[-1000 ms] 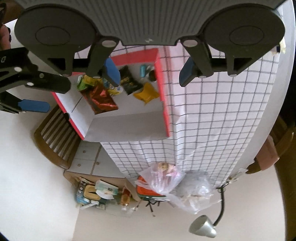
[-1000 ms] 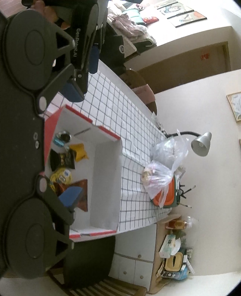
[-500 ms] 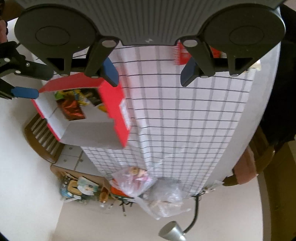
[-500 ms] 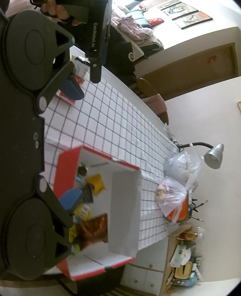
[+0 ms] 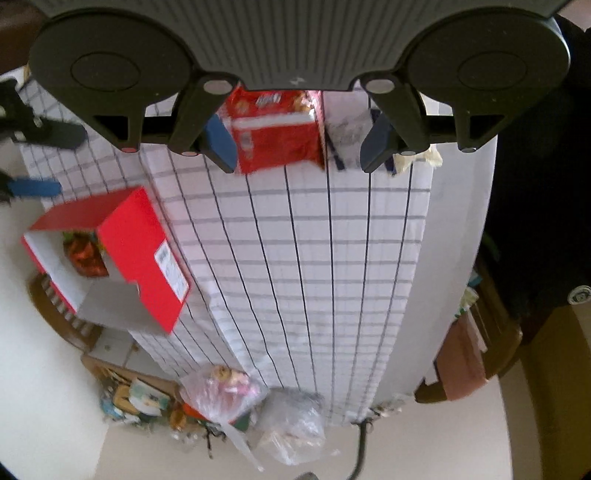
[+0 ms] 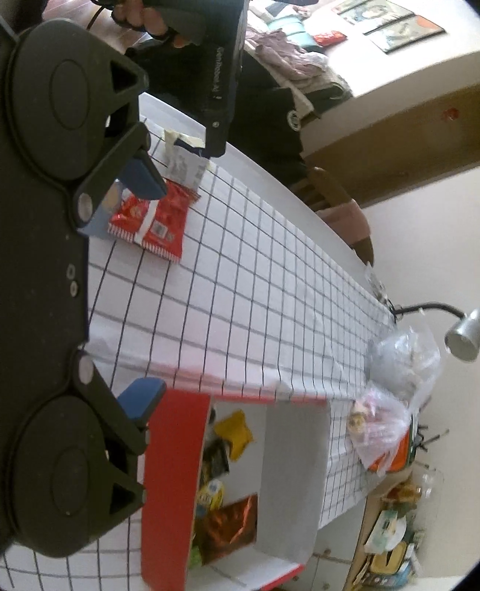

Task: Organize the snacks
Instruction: 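Move both tools back to the red chip bag on the table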

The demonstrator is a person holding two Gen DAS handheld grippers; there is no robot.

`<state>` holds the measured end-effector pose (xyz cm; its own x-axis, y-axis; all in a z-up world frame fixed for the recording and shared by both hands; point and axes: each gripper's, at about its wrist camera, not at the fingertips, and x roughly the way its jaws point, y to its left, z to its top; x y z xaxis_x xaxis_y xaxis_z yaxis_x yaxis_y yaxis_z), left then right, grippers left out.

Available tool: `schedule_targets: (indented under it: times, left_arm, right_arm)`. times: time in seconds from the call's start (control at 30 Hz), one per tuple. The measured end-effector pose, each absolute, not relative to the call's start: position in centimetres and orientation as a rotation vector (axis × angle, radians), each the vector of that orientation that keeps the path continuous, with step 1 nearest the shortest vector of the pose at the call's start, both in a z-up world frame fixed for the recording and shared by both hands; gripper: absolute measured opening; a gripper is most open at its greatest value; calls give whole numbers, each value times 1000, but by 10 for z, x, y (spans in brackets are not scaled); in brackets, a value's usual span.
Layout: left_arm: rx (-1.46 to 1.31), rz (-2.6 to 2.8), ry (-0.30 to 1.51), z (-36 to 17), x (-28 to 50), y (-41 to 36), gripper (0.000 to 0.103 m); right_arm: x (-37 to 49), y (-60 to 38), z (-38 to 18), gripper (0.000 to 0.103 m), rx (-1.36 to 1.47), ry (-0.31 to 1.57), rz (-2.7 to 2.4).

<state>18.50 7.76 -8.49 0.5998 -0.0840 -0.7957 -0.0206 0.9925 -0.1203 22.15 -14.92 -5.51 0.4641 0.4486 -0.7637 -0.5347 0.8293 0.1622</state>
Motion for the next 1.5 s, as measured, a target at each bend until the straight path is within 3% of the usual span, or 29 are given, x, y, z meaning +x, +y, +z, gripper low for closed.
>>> schedule_targets:
  times: [0.73, 1.2, 1.5]
  left_arm:
    - [-238, 56, 937, -120, 130, 116, 73]
    - [-255, 107, 960, -127, 126, 124, 73]
    - [-203, 32, 965, -130, 132, 116, 73]
  right_arm:
    - [249, 7, -146, 99, -725, 971, 1043]
    - [266, 35, -177, 99, -782, 1019, 1122]
    - [270, 22, -167, 78, -725, 1022, 1104]
